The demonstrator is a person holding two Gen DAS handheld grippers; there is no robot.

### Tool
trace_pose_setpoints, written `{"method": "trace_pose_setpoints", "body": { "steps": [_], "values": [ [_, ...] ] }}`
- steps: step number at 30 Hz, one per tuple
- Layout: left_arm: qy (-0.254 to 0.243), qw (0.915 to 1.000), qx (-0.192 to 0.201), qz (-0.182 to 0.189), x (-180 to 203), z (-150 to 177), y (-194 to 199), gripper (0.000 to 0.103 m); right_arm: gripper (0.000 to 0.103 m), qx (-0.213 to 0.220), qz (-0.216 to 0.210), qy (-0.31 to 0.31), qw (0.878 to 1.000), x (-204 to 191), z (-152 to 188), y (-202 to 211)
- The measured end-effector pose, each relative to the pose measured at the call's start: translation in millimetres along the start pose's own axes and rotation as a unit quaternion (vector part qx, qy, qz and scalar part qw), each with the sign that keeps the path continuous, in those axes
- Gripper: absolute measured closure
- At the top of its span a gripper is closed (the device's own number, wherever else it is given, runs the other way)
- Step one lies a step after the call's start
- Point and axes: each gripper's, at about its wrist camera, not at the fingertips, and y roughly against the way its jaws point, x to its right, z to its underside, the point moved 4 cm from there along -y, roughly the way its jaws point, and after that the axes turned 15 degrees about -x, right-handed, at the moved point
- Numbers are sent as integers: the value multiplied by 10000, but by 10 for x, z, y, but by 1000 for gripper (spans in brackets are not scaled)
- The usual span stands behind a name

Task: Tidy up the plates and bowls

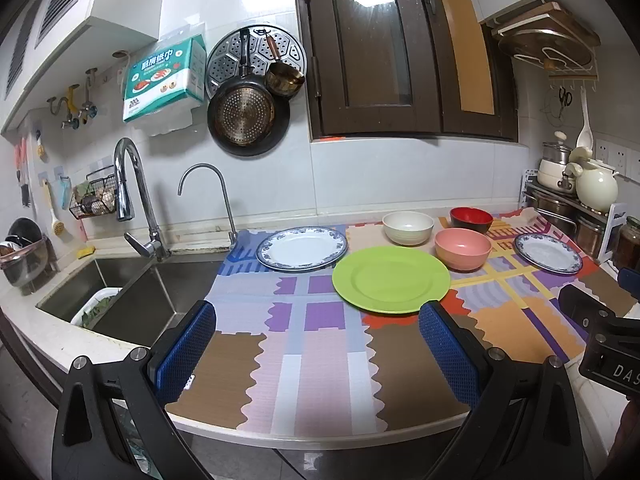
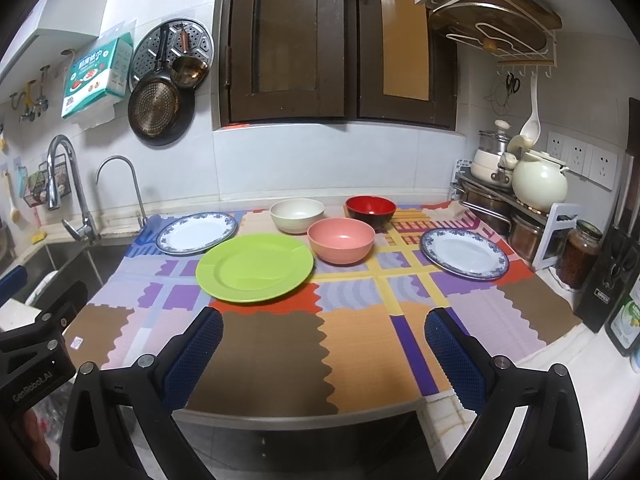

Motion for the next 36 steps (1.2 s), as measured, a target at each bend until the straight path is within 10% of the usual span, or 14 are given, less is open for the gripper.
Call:
{"method": "trace_pose_setpoints", "body": {
  "steps": [22,36],
  "values": [
    [195,9991,-314,-219,355,127,-91,0,1,-82,-366,231,9990,362,-44,-232],
    [-103,9994,-345,-12,60,-376,-741,0,1,-153,-285,93,9994,50,-436,-680]
  ]
}}
